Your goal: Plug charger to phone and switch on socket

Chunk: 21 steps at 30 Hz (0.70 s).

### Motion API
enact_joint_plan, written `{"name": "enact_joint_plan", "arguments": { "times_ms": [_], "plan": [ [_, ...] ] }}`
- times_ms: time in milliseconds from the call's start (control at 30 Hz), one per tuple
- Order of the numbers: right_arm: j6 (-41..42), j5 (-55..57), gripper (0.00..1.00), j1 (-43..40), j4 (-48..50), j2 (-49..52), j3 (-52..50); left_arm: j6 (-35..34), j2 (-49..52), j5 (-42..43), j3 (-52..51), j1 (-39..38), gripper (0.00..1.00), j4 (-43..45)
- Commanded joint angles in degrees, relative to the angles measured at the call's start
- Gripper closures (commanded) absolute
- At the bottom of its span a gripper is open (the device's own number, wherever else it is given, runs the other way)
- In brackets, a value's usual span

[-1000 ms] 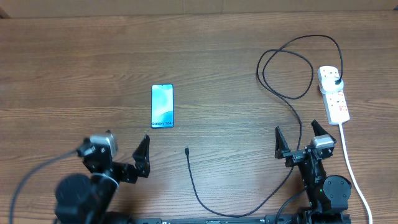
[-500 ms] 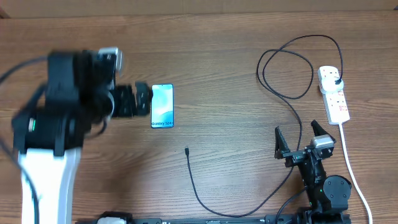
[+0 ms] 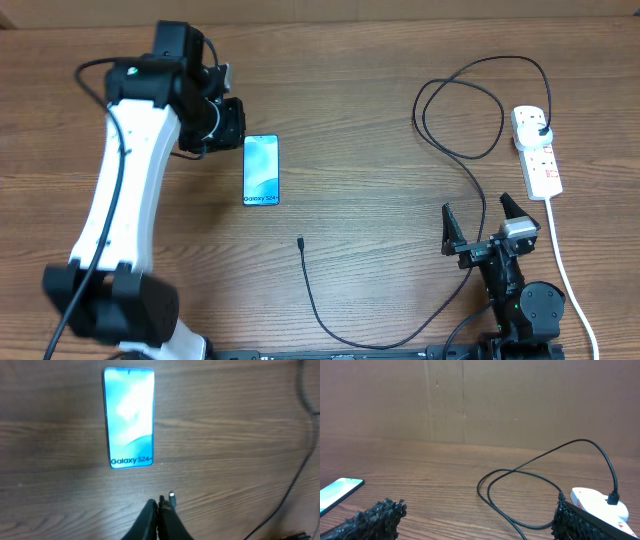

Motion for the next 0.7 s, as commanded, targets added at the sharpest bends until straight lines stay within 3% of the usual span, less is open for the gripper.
{"name": "enact_joint_plan", "arguments": {
  "times_ms": [0, 533, 633, 667],
  "plan": [
    [-0.1, 0.1, 0.0, -0.4, 0.2, -0.6, -0.6, -1.4, 4.3, 0.7, 1.3, -0.9, 0.96, -0.2],
    [-0.1, 0.1, 0.0, -0.4, 0.2, -0.6, -0.6, -2.4, 16.2, -6.2, 1.2, -5.0, 0.96, 5.8],
    [-0.1, 0.1, 0.0, -0.4, 0.2, -0.6, -0.6, -2.5, 17.1, -8.0, 1.2, -5.0, 0.9, 6.7],
    [-0.1, 0.1, 0.0, -0.4, 0.2, -0.6, -0.6, -2.6, 17.5, -8.5, 1.2, -5.0, 0.8, 7.1]
  ]
}}
